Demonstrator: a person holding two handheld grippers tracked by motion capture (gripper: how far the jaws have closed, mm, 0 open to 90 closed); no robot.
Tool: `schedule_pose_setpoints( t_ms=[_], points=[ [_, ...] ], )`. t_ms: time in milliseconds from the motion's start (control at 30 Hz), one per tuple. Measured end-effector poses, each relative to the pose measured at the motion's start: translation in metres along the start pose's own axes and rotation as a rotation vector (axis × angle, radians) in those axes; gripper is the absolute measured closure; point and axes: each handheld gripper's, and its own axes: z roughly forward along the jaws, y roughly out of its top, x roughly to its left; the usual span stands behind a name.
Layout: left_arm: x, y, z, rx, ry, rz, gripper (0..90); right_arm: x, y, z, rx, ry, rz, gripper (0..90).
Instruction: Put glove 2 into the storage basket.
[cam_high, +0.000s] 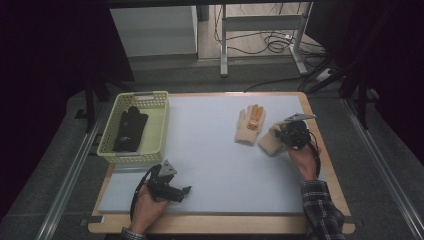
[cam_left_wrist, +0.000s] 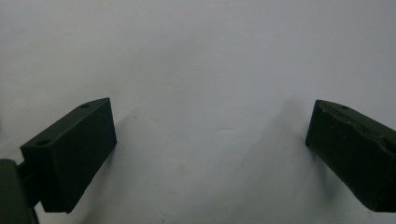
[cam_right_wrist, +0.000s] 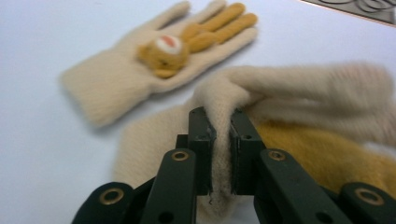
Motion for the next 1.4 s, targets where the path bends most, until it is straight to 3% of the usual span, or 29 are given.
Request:
schedule_pose_setpoints(
  t_ms=[67,133,200,267,333,533,700,767,800,833,900,933,967,1000,1067,1133,1167,1200,1400],
  points=[
    [0.0,0.0,0.0,0.0,0.0,0.0,1.9,0.005,-0.001,-0.015,-0.008,0.007,-0.029,83.8],
    [0.0,0.0,0.0,0.0,0.0,0.0,1.9,0.006,-0.001,-0.018,-0.015,0.015,-0.03,84.0],
    [0.0,0.0,0.0,0.0,0.0,0.0,1.9,0.015,0.001,-0.031,-0.038,0.068,-0.044,84.3],
    [0.0,0.0,0.0,0.001,0.0,0.001,1.9,0.018,0.001,-0.033,-0.044,0.082,-0.047,84.3],
    [0.0,0.0,0.0,0.001,0.0,0.001,1.9,0.026,0.005,-0.04,-0.06,0.125,-0.06,84.3],
    [0.0,0.0,0.0,0.003,0.001,0.006,1.9,0.063,0.015,-0.05,-0.092,0.265,-0.123,84.2],
    [0.0,0.0,0.0,0.001,0.001,0.004,2.0,0.103,0.021,-0.038,-0.076,0.388,-0.221,84.1],
    [0.0,0.0,0.0,0.001,0.001,0.004,1.9,0.12,0.019,-0.028,-0.053,0.431,-0.271,84.0],
    [0.0,0.0,0.0,0.0,0.002,0.003,1.9,0.135,0.016,-0.016,-0.025,0.465,-0.319,84.0],
    [0.0,0.0,0.0,-0.001,0.001,0.003,1.9,0.135,0.016,-0.016,-0.025,0.465,-0.319,84.0],
    [0.0,0.0,0.0,0.001,0.001,0.004,1.9,0.154,0.007,0.003,0.027,0.492,-0.355,80.5],
    [0.0,0.0,0.0,0.001,0.001,0.004,1.9,0.154,0.007,0.003,0.027,0.492,-0.355,80.5],
    [0.0,0.0,0.0,0.001,0.001,0.004,1.9,0.158,0.004,0.01,0.045,0.489,-0.362,71.7],
    [0.0,0.0,0.0,0.001,0.001,0.004,2.0,0.165,-0.001,0.018,0.045,0.434,-0.381,54.1],
    [0.0,0.0,0.0,0.001,0.001,0.004,1.9,0.165,-0.002,0.019,0.032,0.421,-0.386,50.0],
    [0.0,0.0,0.0,0.001,0.001,0.004,2.0,0.156,0.0,0.013,-0.002,0.384,-0.349,45.9],
    [0.0,0.0,0.0,0.001,0.001,0.003,2.0,0.156,0.0,0.013,-0.002,0.384,-0.349,45.9],
    [0.0,0.0,0.0,0.001,0.001,0.004,1.9,0.146,0.001,0.007,-0.013,0.34,-0.329,47.2],
    [0.0,0.0,0.0,0.001,0.0,0.002,2.0,0.122,-0.009,0.002,0.022,0.282,-0.234,74.0]
  ],
)
